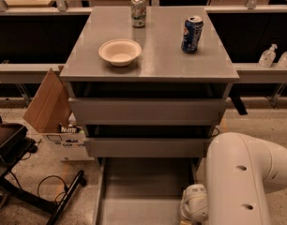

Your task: Open bottom drawer

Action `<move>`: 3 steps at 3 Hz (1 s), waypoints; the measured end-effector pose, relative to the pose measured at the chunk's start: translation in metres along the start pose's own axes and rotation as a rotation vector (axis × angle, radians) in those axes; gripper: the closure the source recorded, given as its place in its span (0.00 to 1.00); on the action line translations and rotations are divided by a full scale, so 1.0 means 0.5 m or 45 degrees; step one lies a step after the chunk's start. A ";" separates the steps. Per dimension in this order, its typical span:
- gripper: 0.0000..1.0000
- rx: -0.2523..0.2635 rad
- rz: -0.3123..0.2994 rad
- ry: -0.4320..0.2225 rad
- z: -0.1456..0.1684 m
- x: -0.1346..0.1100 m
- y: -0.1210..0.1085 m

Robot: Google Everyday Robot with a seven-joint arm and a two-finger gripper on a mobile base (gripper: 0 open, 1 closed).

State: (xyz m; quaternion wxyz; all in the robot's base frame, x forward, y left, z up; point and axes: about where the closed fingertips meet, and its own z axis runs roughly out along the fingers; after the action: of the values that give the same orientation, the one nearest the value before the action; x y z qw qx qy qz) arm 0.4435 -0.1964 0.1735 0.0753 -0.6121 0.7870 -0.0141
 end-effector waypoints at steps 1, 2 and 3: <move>0.00 0.000 0.000 0.000 0.000 0.000 0.000; 0.18 -0.002 0.000 0.000 0.001 0.000 0.002; 0.49 -0.005 -0.002 -0.003 0.001 0.000 0.003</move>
Offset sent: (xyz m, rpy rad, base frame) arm 0.0000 0.0000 0.0000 0.0000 0.0000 0.0000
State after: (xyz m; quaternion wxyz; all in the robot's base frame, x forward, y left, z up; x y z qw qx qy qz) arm 0.4421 -0.1959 0.1727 0.0750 -0.6130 0.7864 -0.0117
